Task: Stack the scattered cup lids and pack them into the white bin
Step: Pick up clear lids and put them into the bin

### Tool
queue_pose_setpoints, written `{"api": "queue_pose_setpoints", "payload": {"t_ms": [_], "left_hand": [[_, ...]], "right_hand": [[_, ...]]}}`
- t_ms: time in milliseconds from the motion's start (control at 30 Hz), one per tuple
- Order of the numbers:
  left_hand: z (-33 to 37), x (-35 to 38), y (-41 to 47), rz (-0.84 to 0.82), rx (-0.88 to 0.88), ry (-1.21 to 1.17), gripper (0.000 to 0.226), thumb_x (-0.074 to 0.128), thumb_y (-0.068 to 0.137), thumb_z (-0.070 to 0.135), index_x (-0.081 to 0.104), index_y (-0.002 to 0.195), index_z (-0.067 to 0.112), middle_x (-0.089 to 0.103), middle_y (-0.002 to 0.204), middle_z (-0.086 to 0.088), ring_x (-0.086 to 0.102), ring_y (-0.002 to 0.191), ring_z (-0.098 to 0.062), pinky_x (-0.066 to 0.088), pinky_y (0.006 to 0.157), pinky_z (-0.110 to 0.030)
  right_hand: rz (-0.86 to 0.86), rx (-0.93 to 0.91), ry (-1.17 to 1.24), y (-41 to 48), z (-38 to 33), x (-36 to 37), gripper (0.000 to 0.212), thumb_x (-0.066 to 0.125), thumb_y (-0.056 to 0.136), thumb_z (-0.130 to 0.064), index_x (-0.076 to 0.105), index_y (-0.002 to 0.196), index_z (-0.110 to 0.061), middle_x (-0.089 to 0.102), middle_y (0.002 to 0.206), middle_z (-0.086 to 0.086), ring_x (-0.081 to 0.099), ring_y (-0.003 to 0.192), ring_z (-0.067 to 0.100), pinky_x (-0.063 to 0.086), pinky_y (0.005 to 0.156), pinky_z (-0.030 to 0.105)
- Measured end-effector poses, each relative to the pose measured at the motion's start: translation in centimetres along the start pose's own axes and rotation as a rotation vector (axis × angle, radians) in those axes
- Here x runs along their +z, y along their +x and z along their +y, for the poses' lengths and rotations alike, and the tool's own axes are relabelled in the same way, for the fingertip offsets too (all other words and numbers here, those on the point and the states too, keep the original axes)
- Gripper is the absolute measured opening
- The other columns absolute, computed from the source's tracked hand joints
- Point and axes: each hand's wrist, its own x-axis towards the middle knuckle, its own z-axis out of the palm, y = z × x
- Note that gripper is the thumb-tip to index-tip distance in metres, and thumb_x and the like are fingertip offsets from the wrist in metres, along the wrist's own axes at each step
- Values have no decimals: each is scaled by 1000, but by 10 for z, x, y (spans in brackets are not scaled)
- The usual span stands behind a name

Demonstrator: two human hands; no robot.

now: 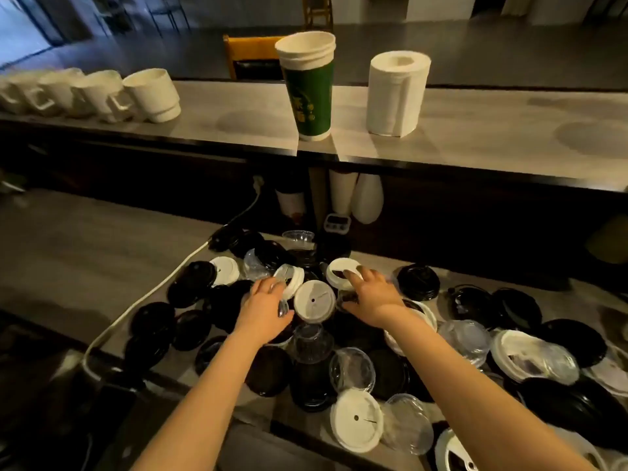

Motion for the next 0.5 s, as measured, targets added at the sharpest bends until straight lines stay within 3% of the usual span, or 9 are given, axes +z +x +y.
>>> {"api": "queue_pose_setpoints", "payload": {"t_ms": [233,500], "left_hand": [[-21,3,-1,-216,-53,25,89,70,77,41,20,148,20,20,152,0,14,140,-24,27,112,-39],[-33,9,7,-193,12,80,80,65,83,40,20,146,22,24,151,1,21,138,-21,25,111,-36]], "right_hand": [[-66,-12,-53,11,-4,4,92,68,79,-46,12,150,-27,13,156,8,20,140,34,31,108,48],[33,45,21,17,-6,21,85,71,78,-34,22,147,-23,34,147,7,33,132,32,43,101,43]]}}
